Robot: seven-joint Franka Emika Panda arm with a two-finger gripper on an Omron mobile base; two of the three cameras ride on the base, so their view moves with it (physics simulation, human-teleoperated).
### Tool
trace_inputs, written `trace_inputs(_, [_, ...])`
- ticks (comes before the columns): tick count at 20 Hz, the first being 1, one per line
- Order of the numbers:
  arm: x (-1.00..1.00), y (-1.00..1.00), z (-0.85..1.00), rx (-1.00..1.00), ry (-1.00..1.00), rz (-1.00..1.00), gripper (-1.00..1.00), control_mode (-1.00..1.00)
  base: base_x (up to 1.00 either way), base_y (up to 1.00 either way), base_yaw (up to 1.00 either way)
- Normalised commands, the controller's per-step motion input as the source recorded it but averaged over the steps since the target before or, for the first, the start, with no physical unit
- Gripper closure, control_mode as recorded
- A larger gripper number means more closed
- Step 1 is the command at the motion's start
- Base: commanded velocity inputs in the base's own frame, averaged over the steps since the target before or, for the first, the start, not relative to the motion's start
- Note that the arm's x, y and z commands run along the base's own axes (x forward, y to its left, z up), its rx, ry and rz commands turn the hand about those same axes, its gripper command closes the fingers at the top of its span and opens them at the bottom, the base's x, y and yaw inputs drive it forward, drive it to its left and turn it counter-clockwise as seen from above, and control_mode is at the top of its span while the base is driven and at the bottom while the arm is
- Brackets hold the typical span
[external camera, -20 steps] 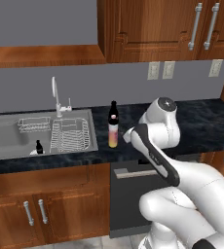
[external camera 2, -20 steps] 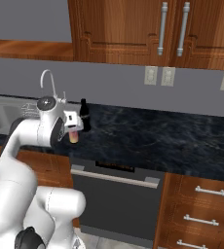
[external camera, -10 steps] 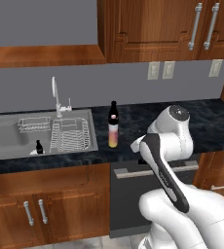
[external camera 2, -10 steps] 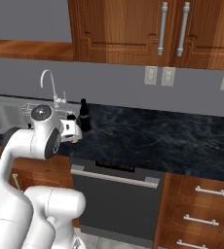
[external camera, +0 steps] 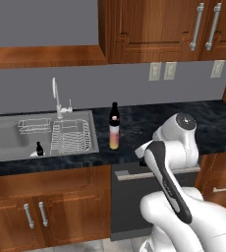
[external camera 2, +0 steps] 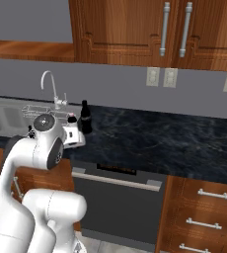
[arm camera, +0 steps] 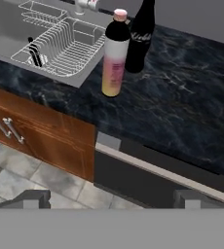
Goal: Place the large bottle from the dining counter next to the other large bottle outside the sink, and place the small bottle from the dining counter next to the other small bottle inside the sink.
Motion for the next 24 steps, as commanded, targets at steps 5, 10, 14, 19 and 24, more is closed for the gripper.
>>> trace_inputs(5, [0.00,0.00,0.00,0.00,0.00,0.00,-1.00,1.00,-0.60,0.00,0.00])
trace_inputs(10, [0.00,0.00,0.00,0.00,0.00,0.00,-1.00,1.00,-0.81,0.00,-0.06])
trace_inputs(14, [0.00,0.00,0.00,0.00,0.00,0.00,-1.00,1.00,-0.41,0.00,-0.41])
trace_inputs(19, [0.00,0.00,0.00,0.00,0.00,0.00,-1.00,1.00,-0.02,-0.01,-0.67])
trace_inputs(24, [0.00,0.00,0.00,0.00,0.00,0.00,-1.00,1.00,0.22,-0.23,-0.67])
